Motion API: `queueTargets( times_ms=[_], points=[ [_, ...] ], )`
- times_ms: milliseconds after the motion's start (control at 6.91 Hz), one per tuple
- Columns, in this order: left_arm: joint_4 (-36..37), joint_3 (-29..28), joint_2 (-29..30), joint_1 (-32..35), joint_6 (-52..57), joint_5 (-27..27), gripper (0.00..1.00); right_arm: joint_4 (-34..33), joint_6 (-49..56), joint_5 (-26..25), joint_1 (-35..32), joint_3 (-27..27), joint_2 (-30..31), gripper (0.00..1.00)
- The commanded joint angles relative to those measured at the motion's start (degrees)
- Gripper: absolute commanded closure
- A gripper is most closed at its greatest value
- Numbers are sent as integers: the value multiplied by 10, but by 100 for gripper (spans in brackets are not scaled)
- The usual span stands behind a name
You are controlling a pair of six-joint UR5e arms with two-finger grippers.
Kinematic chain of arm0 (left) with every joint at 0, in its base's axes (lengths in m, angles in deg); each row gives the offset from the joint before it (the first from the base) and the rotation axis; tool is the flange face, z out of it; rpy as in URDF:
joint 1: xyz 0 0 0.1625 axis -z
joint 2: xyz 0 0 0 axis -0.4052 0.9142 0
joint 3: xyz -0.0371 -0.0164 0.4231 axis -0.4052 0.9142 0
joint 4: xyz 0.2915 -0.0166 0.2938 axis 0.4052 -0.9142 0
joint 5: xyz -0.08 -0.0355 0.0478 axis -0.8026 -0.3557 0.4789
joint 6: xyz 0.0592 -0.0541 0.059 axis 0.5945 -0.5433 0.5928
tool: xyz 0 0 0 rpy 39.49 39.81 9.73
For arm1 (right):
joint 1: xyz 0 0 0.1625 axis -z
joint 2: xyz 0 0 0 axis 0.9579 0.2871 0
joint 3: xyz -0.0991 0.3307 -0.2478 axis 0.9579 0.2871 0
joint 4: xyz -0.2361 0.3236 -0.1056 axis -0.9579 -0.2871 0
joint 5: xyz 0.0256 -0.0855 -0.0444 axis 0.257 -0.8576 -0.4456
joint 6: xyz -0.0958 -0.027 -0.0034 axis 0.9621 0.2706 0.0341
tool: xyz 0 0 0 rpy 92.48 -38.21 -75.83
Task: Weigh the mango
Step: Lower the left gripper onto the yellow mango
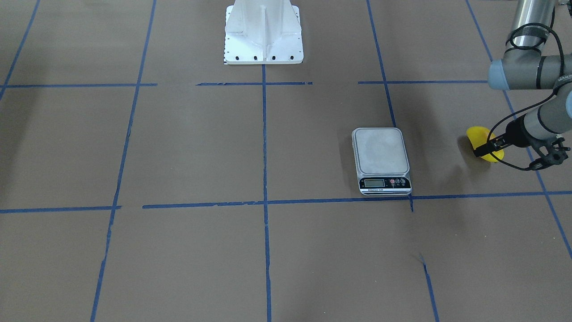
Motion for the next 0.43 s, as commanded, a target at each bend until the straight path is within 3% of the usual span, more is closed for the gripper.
queueTargets(
  times_ms=[0, 145, 289],
  points=[
    [2, -1, -5, -11, -1, 9, 1, 0, 0, 0, 0, 0, 0, 0],
    [2, 1, -10, -12, -3, 8, 26, 0, -1, 0, 0, 0, 0, 0],
    [3, 1, -10, -12, -30, 7, 75, 0, 0, 0, 0, 0, 0, 0]
  ],
)
